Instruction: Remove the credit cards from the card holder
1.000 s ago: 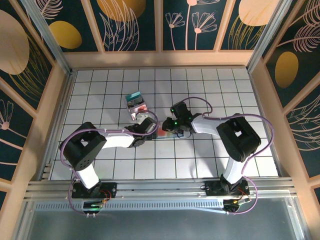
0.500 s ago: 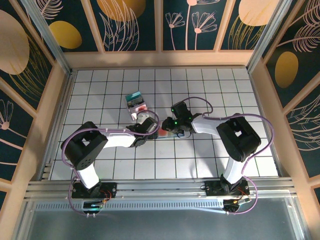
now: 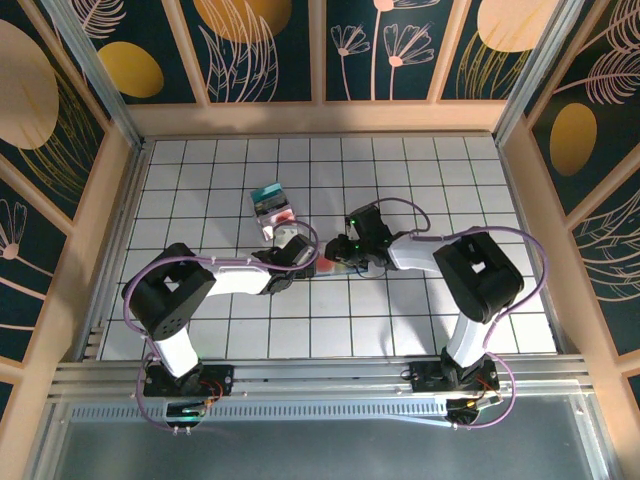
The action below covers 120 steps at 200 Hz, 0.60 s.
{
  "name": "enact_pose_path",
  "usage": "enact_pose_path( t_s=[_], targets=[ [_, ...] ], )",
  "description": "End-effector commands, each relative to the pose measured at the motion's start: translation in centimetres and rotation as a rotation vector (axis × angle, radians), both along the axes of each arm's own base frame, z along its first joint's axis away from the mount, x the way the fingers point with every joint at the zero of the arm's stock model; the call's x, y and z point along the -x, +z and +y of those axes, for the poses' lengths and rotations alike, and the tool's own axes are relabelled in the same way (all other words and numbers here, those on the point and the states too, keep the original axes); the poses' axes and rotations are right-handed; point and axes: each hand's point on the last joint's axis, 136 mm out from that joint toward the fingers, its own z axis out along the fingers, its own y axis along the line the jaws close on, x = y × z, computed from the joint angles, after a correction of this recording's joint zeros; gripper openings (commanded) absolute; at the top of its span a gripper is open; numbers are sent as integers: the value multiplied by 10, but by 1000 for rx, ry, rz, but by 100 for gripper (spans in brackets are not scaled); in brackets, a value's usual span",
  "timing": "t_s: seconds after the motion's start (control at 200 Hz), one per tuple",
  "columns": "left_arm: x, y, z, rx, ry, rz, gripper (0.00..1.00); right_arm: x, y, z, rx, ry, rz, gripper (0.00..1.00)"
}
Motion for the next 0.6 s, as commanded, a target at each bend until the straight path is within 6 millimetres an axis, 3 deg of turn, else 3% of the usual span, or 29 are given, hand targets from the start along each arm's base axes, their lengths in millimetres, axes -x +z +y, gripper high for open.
enact_pose_path(
  t_s=[0.0, 0.17, 0.596],
  targets=[
    [16, -18, 5, -58, -30, 77, 99, 8, 39, 20, -206, 68, -30, 28],
    [17, -19, 6, -67, -31, 79, 99, 6, 48, 18, -263, 66, -43, 26],
    [17, -13, 3, -67, -36, 72, 99, 3, 29, 17, -236, 41, -7, 25]
  ],
)
